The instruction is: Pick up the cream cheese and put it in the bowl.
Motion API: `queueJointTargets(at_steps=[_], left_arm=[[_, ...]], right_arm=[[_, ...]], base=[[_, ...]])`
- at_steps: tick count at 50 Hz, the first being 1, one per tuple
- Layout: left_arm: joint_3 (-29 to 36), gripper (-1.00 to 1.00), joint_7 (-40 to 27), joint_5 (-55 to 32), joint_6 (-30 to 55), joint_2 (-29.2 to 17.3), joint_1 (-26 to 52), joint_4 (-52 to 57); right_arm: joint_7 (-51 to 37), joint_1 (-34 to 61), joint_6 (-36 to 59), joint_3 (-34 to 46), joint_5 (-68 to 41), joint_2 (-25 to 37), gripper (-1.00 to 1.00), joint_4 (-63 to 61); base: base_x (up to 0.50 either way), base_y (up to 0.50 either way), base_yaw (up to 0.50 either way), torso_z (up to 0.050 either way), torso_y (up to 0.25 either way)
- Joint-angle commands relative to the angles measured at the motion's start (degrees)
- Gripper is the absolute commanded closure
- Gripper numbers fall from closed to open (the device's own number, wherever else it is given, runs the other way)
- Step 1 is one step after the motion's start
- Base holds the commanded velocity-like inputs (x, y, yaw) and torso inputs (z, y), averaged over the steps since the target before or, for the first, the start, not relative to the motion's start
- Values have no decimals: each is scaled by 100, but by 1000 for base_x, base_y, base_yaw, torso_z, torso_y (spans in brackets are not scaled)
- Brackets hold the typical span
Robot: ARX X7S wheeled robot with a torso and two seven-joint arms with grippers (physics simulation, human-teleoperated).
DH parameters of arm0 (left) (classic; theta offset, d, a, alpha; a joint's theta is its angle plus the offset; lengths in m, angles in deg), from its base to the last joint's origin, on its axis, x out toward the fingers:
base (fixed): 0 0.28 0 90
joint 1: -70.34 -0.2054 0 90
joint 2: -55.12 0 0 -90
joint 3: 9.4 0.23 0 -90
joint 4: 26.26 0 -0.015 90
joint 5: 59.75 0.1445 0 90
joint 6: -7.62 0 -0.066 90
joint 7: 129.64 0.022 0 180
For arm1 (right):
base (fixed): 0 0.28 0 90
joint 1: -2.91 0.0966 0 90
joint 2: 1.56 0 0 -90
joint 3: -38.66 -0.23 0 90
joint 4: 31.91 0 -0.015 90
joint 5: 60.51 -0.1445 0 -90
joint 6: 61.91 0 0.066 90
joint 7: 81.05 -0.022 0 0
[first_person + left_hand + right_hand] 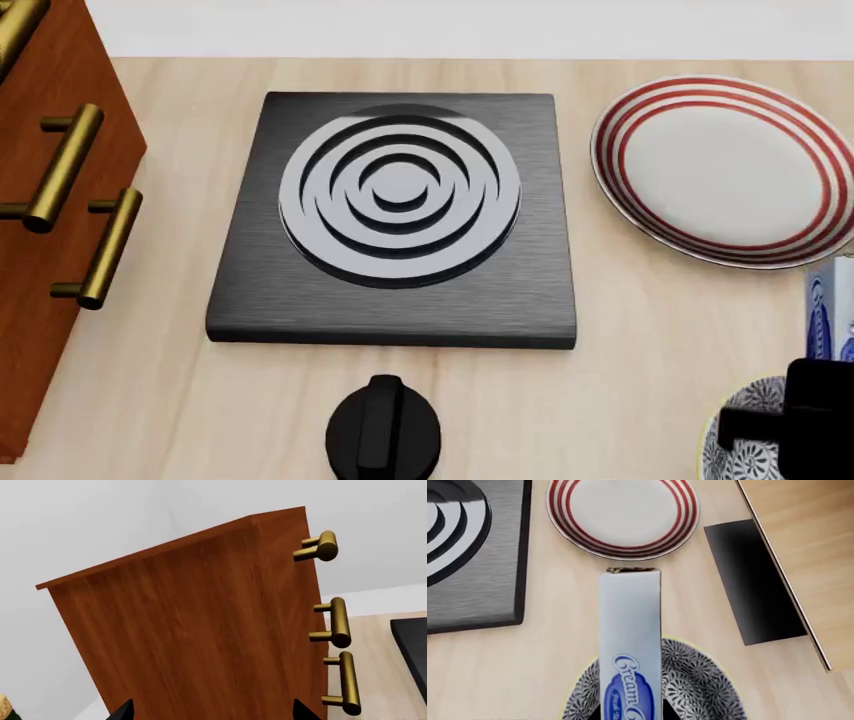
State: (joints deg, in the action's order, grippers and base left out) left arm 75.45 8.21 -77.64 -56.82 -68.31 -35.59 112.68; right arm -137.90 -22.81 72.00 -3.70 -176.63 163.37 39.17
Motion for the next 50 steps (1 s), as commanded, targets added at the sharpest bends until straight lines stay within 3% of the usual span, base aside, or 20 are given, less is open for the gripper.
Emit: queueJointTargets(at_steps=[1,39,50], left_arm=[[21,-100,-9,7,7,-10,16,-14],[20,-100,-27,-28,-4,-31,25,-28],[41,-100,-38,-28,26,-43,42,-30]], right_arm=[[125,-54,-51,19,295,-11,100,85],[332,-350,-228,160,916,-170,100,384],[521,-639,-689,170,1254,-208,100,413]], base=[[0,0,0,0,0],[0,0,0,0,1],[0,0,0,0,1]])
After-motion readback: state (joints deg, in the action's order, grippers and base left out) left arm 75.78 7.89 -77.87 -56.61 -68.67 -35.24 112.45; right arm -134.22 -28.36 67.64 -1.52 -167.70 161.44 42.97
